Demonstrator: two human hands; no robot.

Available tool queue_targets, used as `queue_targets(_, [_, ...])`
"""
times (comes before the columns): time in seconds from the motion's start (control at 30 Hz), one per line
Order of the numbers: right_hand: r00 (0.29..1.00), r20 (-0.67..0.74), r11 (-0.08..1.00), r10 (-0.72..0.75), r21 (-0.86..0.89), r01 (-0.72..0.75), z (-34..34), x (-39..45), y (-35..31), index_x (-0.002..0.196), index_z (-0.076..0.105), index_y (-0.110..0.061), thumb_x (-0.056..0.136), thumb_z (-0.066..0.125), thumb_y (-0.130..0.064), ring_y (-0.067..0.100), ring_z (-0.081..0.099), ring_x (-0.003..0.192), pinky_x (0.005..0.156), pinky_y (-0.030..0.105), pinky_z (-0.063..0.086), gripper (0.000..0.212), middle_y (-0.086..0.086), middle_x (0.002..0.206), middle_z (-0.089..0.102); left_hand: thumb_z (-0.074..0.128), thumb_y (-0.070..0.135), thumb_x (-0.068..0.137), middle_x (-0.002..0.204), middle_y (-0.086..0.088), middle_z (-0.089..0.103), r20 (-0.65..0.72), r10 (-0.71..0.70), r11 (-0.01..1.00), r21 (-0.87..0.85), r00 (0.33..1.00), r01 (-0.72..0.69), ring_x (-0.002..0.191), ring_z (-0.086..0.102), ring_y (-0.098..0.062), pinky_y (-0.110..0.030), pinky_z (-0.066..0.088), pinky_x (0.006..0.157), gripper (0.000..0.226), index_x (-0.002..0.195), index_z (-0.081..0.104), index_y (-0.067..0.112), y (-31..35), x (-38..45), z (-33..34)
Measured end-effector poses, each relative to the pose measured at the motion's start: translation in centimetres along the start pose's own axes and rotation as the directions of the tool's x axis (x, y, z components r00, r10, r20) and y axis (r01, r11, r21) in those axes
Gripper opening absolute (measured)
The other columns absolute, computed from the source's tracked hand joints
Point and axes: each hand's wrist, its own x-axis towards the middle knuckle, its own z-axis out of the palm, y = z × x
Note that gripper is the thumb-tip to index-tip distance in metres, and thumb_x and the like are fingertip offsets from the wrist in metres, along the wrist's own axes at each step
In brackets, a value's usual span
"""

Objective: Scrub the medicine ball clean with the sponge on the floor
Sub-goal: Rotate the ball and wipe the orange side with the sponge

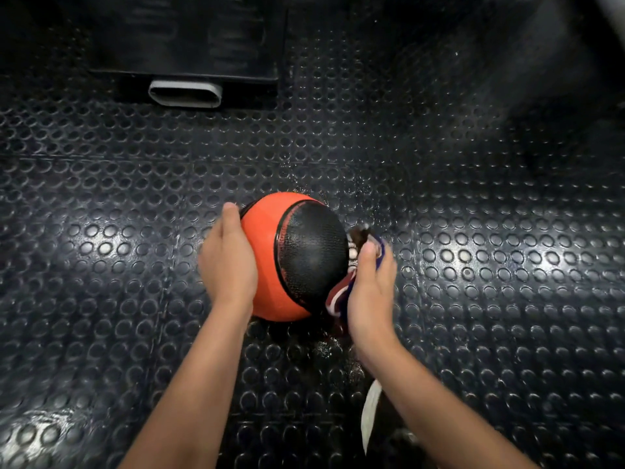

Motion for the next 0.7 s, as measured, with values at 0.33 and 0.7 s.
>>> queue_targets(0.33, [0.890, 0.340, 0.930, -0.303, -0.100, 0.355, 0.3, 4.1, -1.7, 0.122, 0.066, -0.050, 0.107, 0.046, -0.046, 0.002, 0.051, 0.136, 0.121, 0.030, 0.034, 0.026, -0.017, 0.140, 0.062, 0.046, 0.040, 0.108, 0.139, 0.020, 0.066, 0.183, 0.165, 0.981, 0.074, 0.969, -0.181, 0.130, 0.055, -0.005, -0.030, 0.037, 0.111, 0.036, 0.132, 0.073, 0.039, 0.0, 0.5, 0.2])
queue_targets(0.7, [0.954, 0.250, 0.984, -0.165, 0.110, 0.141, 0.0, 2.3, -0.9, 0.128, 0.068, -0.038, 0.109, 0.039, -0.046, -0.002, 0.056, 0.132, 0.107, 0.020, 0.043, 0.035, -0.014, 0.134, 0.068, 0.046, 0.035, 0.108, 0.132, 0.024, 0.066, 0.272, 0.177, 0.958, 0.171, 0.946, -0.229, 0.115, 0.049, 0.003, -0.019, 0.029, 0.094, 0.033, 0.123, 0.074, 0.043, 1.4, 1.5, 0.7])
